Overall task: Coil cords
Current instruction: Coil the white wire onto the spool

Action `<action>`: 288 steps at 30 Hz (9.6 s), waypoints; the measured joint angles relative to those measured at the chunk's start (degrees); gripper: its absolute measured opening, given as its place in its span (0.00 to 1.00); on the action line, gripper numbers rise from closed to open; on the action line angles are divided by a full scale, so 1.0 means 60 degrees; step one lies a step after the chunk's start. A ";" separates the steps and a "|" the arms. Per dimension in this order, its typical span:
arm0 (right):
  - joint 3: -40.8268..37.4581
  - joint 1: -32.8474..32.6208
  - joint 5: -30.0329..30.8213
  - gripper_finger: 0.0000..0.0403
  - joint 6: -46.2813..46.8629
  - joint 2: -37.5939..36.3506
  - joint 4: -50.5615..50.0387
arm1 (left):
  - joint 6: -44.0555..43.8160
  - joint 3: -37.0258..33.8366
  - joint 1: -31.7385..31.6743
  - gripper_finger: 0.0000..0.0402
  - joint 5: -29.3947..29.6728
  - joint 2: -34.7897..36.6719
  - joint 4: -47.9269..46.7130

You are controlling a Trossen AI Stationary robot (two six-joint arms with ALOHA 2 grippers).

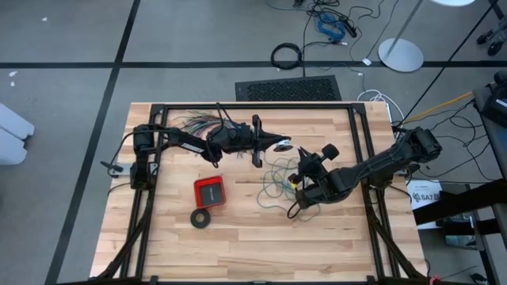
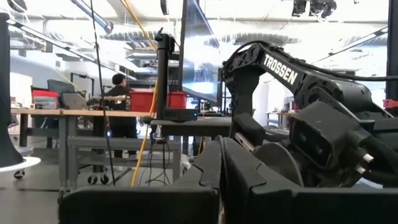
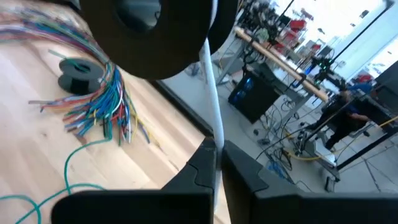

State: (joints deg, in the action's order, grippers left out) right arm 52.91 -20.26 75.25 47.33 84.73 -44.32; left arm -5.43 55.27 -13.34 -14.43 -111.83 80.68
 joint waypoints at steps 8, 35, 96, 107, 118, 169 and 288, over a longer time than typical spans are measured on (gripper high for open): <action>-0.0056 -0.0207 0.0405 0.02 0.0004 0.0004 -0.0025 | 0.0032 0.0000 0.0000 0.02 0.0015 0.0007 0.0078; -0.1123 0.0075 -0.0160 0.10 0.0463 0.0031 0.1418 | -0.0118 0.0035 -0.0004 0.02 0.0054 0.0082 0.0596; -0.1087 0.2263 -0.5017 0.00 -0.3421 0.0211 0.8427 | 0.4192 0.0062 0.0430 0.02 0.1201 -0.0392 -0.0233; -0.1087 0.2093 -0.5399 0.00 -0.3570 0.0193 0.9043 | 0.5921 0.0015 0.0517 0.02 0.1489 -0.0390 -0.1115; -0.1087 0.2037 -0.5793 0.00 -0.3155 -0.0118 0.8021 | 0.7486 -0.0055 0.0506 0.01 0.1319 -0.0372 -0.2537; -0.1309 0.8214 -1.2278 0.00 -0.7183 -0.1195 0.2215 | 1.0596 0.7934 -0.0038 0.01 0.0643 -0.3228 -1.3594; -0.1313 0.9243 -1.2845 0.02 -0.8687 -0.1177 0.1716 | 1.2528 0.7978 -0.0896 0.02 0.0010 -0.4350 -1.1443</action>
State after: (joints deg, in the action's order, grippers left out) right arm 45.04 35.20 -1.83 -4.79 77.67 -34.02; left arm 69.73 103.13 -18.72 -14.37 -137.93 12.02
